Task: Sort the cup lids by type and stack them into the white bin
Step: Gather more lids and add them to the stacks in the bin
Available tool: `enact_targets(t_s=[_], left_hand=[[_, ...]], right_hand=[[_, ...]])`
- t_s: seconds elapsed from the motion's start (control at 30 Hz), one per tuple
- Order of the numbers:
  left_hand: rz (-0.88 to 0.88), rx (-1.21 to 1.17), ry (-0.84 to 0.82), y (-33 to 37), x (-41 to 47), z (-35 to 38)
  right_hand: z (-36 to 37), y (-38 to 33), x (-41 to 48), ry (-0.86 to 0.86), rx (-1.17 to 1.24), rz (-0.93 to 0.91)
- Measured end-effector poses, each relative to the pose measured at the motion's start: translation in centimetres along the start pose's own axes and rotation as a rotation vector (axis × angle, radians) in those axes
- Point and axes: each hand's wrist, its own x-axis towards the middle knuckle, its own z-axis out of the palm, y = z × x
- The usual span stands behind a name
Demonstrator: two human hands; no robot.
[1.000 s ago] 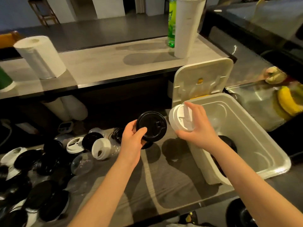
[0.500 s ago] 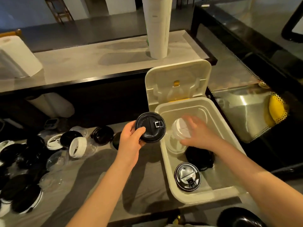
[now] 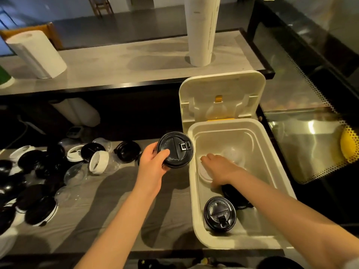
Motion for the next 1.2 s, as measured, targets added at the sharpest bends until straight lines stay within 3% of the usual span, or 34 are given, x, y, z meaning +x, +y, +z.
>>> enact_targets(t_s=[0.33, 0.5, 0.67, 0.87, 0.97, 1.2], left_hand=[[-0.031, 0.008, 0.001, -0.5, 0.0, 0.3], [-0.025, -0.012, -0.016, -0.3, 0.1, 0.5], [-0.025, -0.016, -0.028, -0.3, 0.0, 1.0], [-0.032, -0.018, -0.013, -0.5, -0.2, 0.7], [-0.036, -0.016, -0.005, -0.5, -0.4, 0.6], [-0.051, -0.015, -0.002, -0.8, -0.5, 0.6]], right_hand=[[-0.4, 1.8, -1.0, -0.061, 0.107, -0.007], [-1.9, 4.6, -2.2, 0.104, 0.021, -0.003], [-3.1, 4.7, -2.4, 0.266, 0.271, 0.057], [-2.8, 6.3, -2.0, 0.106, 0.173, 0.256], [-3.4, 6.5, -2.0, 0.135, 0.174, 0.293], [-4.3, 6.2, -2.5, 0.076, -0.038, 0.201]])
